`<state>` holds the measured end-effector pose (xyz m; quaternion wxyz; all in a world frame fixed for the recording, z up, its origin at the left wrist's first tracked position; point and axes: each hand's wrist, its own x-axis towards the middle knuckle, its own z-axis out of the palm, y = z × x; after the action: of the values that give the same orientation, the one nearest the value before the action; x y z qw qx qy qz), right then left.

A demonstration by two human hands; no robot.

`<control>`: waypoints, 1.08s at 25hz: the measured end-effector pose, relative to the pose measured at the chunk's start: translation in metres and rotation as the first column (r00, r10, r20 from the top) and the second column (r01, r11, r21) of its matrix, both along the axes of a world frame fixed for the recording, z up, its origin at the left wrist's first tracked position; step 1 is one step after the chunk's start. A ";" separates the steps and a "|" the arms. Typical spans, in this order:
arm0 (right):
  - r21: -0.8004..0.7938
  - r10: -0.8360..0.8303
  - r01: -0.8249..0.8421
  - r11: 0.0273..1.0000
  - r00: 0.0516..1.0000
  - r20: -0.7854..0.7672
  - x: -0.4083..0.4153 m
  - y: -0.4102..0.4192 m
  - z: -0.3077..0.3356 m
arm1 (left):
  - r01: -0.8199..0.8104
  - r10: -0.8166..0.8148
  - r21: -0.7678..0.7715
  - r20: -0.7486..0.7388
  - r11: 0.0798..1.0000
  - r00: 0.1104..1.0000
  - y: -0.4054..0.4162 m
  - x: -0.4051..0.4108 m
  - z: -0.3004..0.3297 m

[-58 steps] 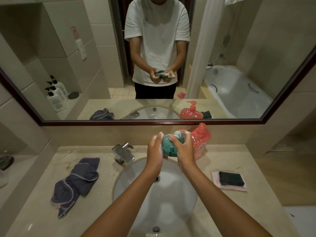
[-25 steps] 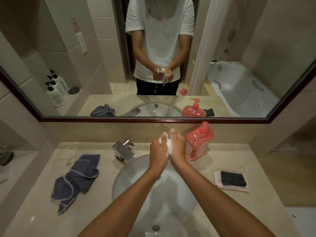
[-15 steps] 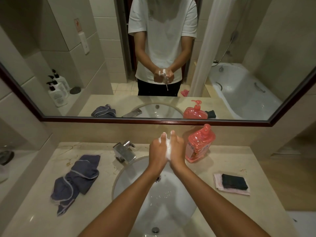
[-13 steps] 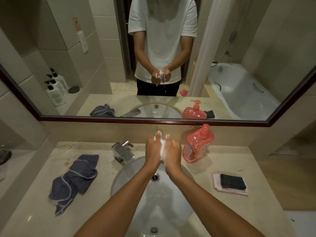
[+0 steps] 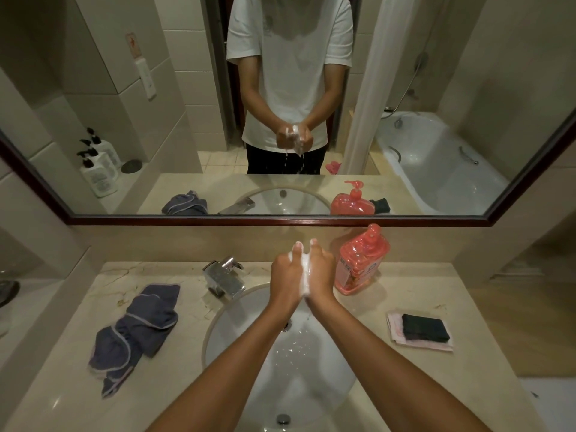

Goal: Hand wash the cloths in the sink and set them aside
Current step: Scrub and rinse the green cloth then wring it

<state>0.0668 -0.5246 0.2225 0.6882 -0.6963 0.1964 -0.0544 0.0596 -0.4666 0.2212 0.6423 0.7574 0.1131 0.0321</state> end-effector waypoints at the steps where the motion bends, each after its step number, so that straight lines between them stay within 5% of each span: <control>1: -0.045 -0.003 0.003 0.999 1.000 0.004 -0.004 0.004 -0.002 | 0.003 -0.003 0.005 -0.001 1.000 1.000 0.003 0.003 0.001; 15: -0.005 -0.055 0.055 0.998 0.998 -0.014 0.004 -0.004 0.005 | -0.010 0.009 -0.061 -0.023 0.998 1.000 -0.006 -0.009 0.002; 22: 0.095 0.178 -0.178 0.979 0.984 0.008 -0.020 -0.003 0.000 | -0.091 0.091 -0.025 0.021 0.996 0.996 0.012 -0.007 -0.001; 27: 0.433 0.445 -0.306 0.848 0.854 -0.268 -0.026 -0.021 -0.001 | -0.049 0.044 0.016 0.257 0.999 0.965 0.022 -0.008 0.004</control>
<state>0.0409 -0.5456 0.2212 0.7575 -0.5747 0.1828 0.2499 0.0512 -0.4443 0.2255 0.6421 0.7512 0.0463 0.1462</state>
